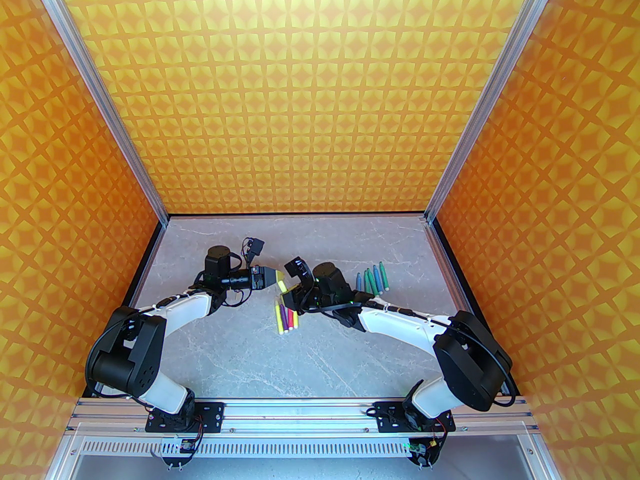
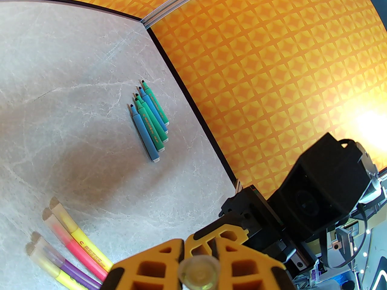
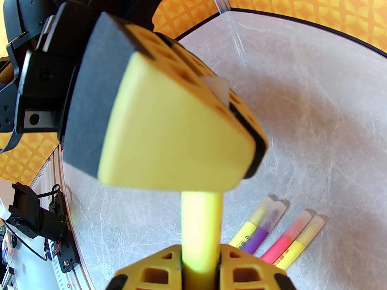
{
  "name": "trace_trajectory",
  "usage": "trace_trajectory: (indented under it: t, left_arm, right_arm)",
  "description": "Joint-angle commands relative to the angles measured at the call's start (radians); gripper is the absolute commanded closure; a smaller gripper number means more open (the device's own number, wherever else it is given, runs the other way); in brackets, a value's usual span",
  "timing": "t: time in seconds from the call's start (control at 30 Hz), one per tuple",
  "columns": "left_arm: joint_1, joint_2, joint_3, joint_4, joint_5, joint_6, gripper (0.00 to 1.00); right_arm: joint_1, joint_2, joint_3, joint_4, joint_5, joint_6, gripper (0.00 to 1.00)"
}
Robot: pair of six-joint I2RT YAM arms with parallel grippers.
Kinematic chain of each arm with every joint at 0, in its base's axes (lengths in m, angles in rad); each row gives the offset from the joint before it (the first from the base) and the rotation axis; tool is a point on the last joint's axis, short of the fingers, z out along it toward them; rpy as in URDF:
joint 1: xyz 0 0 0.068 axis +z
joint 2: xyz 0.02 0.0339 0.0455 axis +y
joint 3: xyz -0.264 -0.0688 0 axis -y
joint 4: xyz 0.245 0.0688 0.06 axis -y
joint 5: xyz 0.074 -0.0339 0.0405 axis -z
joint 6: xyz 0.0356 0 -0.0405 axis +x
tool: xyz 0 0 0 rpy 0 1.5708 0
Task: Open the pen caps
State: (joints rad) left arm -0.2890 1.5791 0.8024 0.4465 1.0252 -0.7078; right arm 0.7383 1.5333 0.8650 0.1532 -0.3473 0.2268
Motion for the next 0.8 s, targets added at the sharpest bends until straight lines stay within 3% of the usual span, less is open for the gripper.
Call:
trace_trajectory:
  t: [0.0,0.53,0.63,0.77]
  left_arm:
    - [0.037,-0.022,0.050,0.082,-0.082,-0.033,1.00]
    - [0.070,-0.076,0.027,0.025,-0.174,-0.032,1.00]
    - [0.071,-0.077,0.056,-0.108,-0.199,0.038,1.00]
    - [0.071,-0.088,0.108,-0.404,-0.306,0.187,1.00]
  right_arm:
    - [0.007,-0.018,-0.067,-0.107,-0.020,0.003,1.00]
    - [0.007,-0.069,-0.174,-0.040,-0.001,0.032,1.00]
    - [0.006,-0.080,-0.173,-0.049,0.068,0.040,1.00]
    - [0.003,-0.081,-0.149,-0.116,0.220,0.042,1.00]
